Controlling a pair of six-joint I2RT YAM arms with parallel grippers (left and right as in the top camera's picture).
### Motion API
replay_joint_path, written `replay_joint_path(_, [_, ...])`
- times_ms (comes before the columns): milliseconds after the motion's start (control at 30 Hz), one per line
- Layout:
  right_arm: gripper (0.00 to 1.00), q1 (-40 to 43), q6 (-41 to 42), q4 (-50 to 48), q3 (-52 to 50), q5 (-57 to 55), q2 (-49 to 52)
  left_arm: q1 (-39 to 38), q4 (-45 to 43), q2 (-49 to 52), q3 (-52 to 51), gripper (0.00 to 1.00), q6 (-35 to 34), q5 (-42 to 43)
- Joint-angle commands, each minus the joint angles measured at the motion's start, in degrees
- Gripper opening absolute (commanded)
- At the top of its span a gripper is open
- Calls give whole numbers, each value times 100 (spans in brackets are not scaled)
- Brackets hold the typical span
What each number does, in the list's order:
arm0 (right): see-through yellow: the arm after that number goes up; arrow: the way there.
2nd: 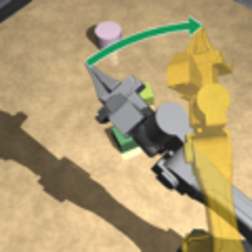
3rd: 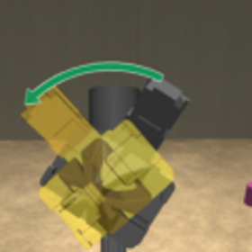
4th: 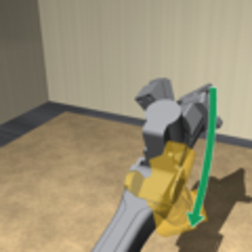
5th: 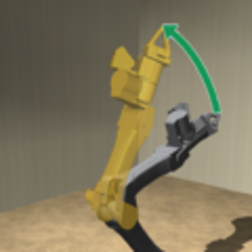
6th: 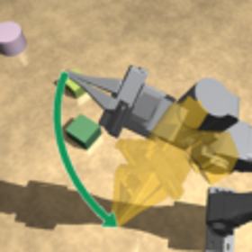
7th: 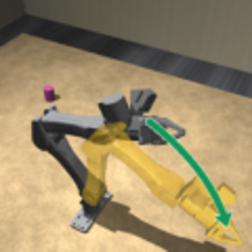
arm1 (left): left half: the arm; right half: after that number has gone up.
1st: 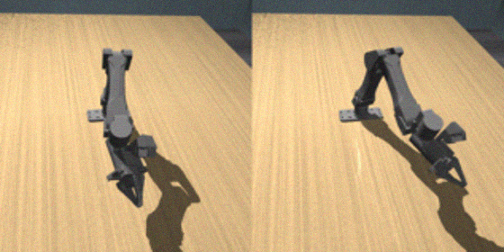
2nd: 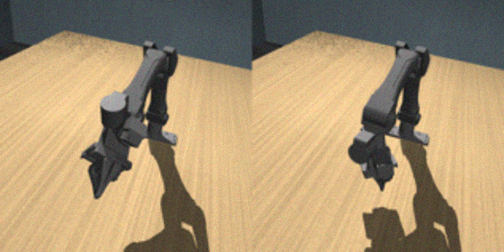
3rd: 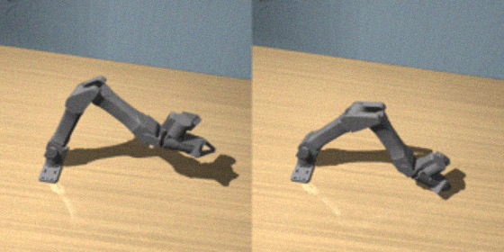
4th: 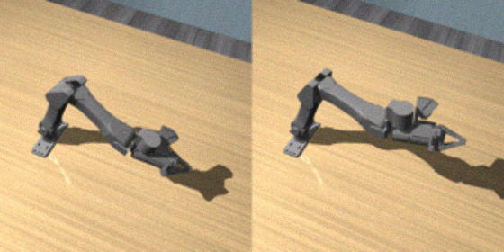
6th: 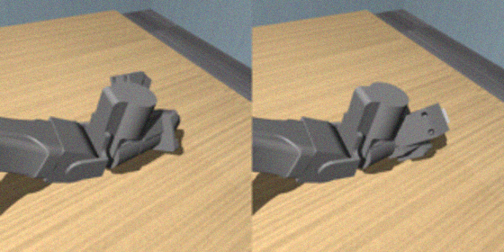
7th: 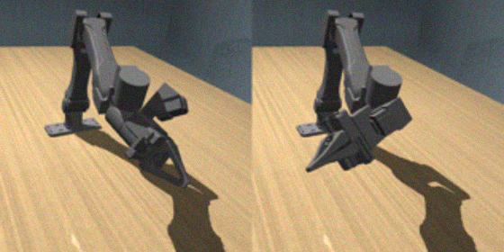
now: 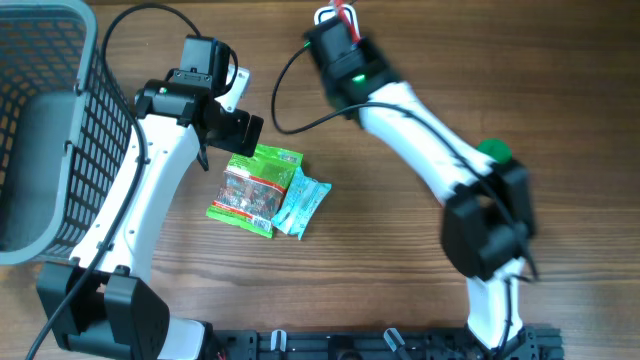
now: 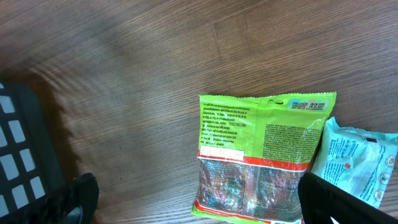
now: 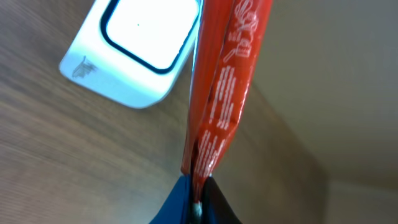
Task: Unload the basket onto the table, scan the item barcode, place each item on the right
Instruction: 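Carry the candy bar to the scanner window with the right gripper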
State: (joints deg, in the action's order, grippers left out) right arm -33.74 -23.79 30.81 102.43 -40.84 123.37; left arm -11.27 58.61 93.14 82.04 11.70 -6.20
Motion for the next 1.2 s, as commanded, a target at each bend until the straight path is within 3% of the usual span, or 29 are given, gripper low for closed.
replay_joint_path(0, [4,-13,-1346,-715,4,-1329,612,-13,-13,-24,57,100,48,-52])
replay_joint_path(200, [4,-4,-2352,-2006,-2,-1655,1220,-13,-13,-24,57,100,48,-52])
replay_joint_path(600, [4,195,-2361,-1919,-46,-1056,1508,-13,-13,-24,57,100,48,-52])
replay_joint_path(933, [4,153,-1799,-1965,-44,-894,1453,-13,-13,-24,57,100,48,-52])
replay_joint_path(1067, [4,133,-960,-1663,-44,-743,940,-13,-13,-24,57,100,48,-52])
replay_joint_path(1167, [4,133,-96,-752,-44,-90,264,-13,-13,-24,57,100,46,-52])
